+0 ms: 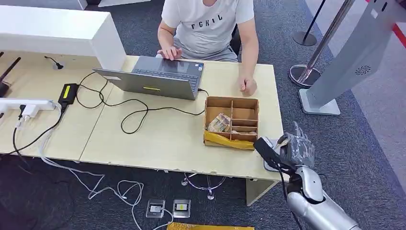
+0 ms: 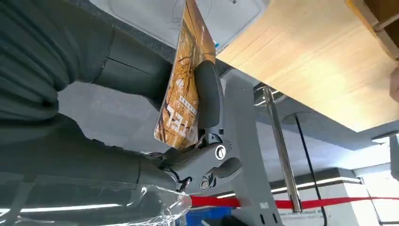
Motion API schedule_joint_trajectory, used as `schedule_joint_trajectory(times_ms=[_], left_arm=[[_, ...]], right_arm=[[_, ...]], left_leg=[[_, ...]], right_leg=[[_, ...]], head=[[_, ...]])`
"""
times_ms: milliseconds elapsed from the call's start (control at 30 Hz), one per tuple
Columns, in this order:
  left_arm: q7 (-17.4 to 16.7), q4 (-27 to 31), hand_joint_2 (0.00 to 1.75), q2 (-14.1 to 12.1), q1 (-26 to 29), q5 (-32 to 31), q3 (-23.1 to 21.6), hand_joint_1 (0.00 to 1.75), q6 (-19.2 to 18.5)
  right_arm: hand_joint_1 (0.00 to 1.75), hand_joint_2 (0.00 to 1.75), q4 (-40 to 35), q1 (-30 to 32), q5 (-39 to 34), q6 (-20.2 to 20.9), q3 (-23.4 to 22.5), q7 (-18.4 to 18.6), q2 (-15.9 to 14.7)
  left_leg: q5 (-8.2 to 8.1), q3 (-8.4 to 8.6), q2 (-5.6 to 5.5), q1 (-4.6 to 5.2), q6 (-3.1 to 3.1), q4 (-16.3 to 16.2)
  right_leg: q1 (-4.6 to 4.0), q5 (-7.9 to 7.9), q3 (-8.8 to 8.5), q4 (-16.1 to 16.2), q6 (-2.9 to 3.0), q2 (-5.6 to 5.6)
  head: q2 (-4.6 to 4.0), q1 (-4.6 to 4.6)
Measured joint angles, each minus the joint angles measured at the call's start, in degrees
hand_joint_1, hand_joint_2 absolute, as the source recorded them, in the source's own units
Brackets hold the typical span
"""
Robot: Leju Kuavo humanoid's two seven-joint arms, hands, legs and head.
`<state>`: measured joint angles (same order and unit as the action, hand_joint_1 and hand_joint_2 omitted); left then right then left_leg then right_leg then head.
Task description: Pass the card to the sensor for recognition and then transmit it.
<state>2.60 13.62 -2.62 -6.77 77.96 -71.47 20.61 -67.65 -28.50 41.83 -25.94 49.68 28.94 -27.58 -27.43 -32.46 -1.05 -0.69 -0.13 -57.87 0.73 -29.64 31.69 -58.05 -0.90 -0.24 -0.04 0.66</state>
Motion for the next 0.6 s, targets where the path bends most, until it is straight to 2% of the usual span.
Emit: schedule_joint_trajectory(times_ms=[600], left_arm=[[0.0, 0.0, 0.0, 0.0, 0.0, -0.5, 0.0, 0.0, 0.3]], right_arm=[[1.75, 1.75, 6.2, 0.2, -4.8, 0.1, -0.7, -0.5, -0.2]], left_leg=[[0.0, 0.1, 0.02, 0.0, 0.0, 0.0]], right_leg=[[0.0, 0.0, -0.04, 0.0, -0.01, 0.03]], head=[[0.0, -0.02]])
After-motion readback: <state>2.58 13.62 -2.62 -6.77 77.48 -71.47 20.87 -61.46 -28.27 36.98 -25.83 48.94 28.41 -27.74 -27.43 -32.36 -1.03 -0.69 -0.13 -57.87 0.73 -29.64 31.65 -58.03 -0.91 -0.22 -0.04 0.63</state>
